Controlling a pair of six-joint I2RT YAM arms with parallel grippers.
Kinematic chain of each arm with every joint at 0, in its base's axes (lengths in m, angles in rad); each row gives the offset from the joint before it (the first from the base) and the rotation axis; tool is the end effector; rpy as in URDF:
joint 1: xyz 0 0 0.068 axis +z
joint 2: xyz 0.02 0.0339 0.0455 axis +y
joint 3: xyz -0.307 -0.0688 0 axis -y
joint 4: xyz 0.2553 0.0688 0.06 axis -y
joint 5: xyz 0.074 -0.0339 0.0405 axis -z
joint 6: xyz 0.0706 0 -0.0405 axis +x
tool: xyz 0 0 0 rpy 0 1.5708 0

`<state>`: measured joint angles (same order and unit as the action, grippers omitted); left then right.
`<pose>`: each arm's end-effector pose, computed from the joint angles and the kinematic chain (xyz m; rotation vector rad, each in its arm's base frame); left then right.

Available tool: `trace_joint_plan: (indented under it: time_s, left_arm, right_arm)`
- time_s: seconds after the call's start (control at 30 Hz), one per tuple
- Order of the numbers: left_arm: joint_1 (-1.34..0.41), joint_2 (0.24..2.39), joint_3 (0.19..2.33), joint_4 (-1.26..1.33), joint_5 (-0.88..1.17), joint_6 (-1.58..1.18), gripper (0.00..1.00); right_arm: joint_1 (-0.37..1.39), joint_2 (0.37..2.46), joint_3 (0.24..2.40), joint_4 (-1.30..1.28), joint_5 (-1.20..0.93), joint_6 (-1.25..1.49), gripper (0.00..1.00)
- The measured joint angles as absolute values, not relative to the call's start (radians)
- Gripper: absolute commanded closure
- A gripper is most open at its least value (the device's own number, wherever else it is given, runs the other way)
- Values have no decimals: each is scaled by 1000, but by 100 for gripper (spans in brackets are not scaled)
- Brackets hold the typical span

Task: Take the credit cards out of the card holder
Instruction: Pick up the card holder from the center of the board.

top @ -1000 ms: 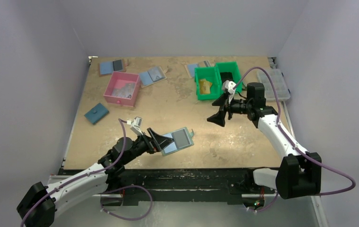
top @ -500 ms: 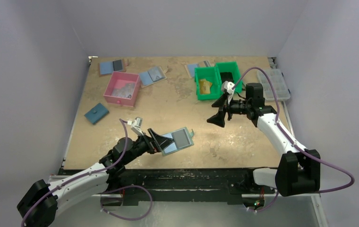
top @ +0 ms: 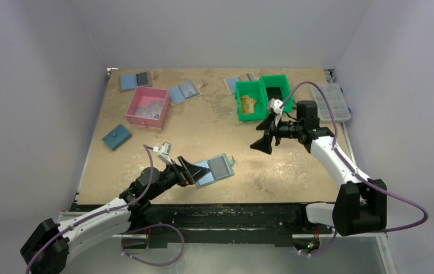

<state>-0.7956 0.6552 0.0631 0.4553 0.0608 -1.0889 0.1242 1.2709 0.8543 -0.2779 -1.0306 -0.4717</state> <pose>0.1124 -0.1209 0.1882 -0.2320 1.9219 -1.3992 0.2622 0.0938 0.2878 -1.0706 1.7178 0.9328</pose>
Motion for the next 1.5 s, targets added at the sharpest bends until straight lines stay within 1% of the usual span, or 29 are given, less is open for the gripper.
trace_joint_plan:
  time_s: [0.27, 0.7, 1.0, 1.1, 1.27, 1.33, 1.5]
  left_arm:
    - [-796, 697, 63, 458, 61, -1089, 4]
    - [-796, 743, 64, 467, 60, -1089, 4]
    - [-811, 797, 107, 458, 58, -1081, 9]
    - [-824, 826, 149, 405, 36, -1061, 13]
    - [-839, 894, 239, 310, -29, -1029, 28]
    - [-841, 935, 268, 288, -52, -1024, 31]
    - [-848, 1058, 334, 226, -101, -1011, 34]
  right_arm:
    - [131, 1283, 857, -290, -1031, -478, 1]
    - [196, 1303, 868, -315, -1001, -513, 1]
    - [275, 1311, 871, -342, -926, -568, 1]
    - [312, 1328, 871, -355, -888, -604, 1]
    - [374, 1346, 871, -376, -857, -641, 1]
    - [403, 1354, 871, -374, -846, -639, 1]
    - [464, 1380, 871, -343, -794, -617, 1]
